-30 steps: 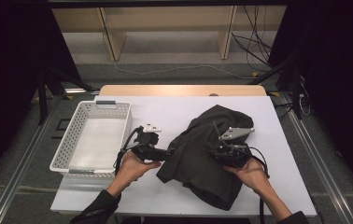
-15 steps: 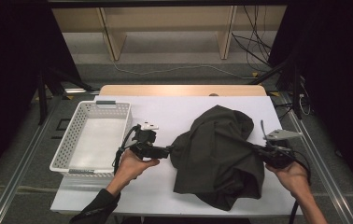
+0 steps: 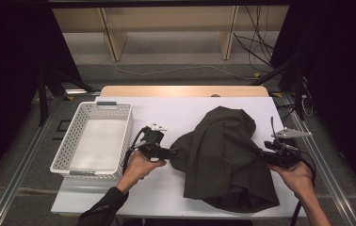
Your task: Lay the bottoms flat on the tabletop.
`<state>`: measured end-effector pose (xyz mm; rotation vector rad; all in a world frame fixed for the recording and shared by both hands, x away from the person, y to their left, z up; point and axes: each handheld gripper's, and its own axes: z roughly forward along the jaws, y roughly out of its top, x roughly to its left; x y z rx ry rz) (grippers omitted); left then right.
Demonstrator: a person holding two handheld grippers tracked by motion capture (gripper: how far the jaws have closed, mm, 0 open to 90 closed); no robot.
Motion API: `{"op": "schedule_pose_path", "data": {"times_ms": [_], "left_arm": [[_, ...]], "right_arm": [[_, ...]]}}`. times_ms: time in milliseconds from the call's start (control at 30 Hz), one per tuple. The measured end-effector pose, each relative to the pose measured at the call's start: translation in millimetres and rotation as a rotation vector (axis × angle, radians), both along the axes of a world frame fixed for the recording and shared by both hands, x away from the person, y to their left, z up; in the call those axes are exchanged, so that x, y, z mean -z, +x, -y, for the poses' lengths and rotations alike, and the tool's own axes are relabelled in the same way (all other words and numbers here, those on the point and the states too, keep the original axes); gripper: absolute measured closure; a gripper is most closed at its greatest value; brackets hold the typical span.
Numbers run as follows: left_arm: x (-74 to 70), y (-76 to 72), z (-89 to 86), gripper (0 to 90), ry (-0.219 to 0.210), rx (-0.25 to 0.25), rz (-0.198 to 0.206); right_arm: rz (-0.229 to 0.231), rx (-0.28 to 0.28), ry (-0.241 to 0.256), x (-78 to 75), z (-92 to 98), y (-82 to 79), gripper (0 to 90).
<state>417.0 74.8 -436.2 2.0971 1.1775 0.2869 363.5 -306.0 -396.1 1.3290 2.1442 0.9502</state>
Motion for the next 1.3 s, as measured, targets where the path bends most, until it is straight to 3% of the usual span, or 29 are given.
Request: {"op": "schedule_pose_path", "data": {"times_ms": [67, 133, 367, 400, 433, 467, 533, 600, 667, 833, 1000, 1133, 1233, 1300], "left_arm": [[3.7, 3.5, 5.2, 19.3, 0.005, 0.005, -0.007], [9.0, 7.9, 9.7, 18.9, 0.006, 0.002, -0.023], [23.5, 22.2, 28.6, 18.1, 0.033, 0.04, -0.076], [25.1, 22.9, 31.6, 18.2, 0.037, 0.042, -0.078], [26.8, 23.8, 33.6, 19.4, 0.034, 0.049, -0.081], [28.8, 24.0, 34.7, 24.0, 0.019, 0.069, -0.083], [32.6, 21.5, 35.0, 45.6, -0.037, 0.133, -0.093], [33.5, 15.7, 36.8, 71.7, -0.038, 0.185, -0.075], [29.8, 10.2, 36.5, 84.4, -0.034, 0.196, -0.055], [15.8, -5.3, 21.2, 86.6, -0.044, 0.204, -0.027], [2.4, -17.0, 1.2, 87.0, -0.059, 0.195, -0.005], [0.2, -24.2, -10.8, 87.0, -0.061, 0.19, -0.009], [3.4, -31.4, -15.0, 86.9, -0.059, 0.192, -0.022], [7.5, -34.7, -14.8, 86.6, -0.054, 0.202, -0.034]], "right_arm": [[0.018, -0.042, 0.036, -11.1, -14.2, -3.2, 42.2], [0.002, -0.086, 0.074, -17.4, -31.9, -2.1, 38.0], [-0.098, -0.228, 0.057, -11.9, -93.7, 6.2, 33.9], [-0.107, -0.243, 0.031, -8.6, -100.7, 7.4, 36.2], [-0.115, -0.251, 0.0, -5.0, -106.9, 8.2, 43.9], [-0.116, -0.26, -0.031, -1.1, -111.4, 8.9, 57.2], [-0.127, -0.267, -0.073, 5.1, -113.3, 10.5, 77.4], [-0.121, -0.264, -0.104, 7.1, -107.7, 10.1, 87.0], [-0.107, -0.254, -0.116, 5.2, -96.1, 8.2, 88.1], [-0.09, -0.152, -0.123, 2.3, -48.5, 5.4, 88.5], [-0.107, -0.033, -0.145, 15.0, -3.0, 6.5, 88.6], [-0.139, 0.017, -0.16, 29.5, 17.3, 8.3, 88.5], [-0.154, 0.058, -0.227, 39.1, 28.0, 11.6, 88.5], [-0.172, 0.087, -0.217, 43.5, 38.1, 13.1, 88.4]]}}
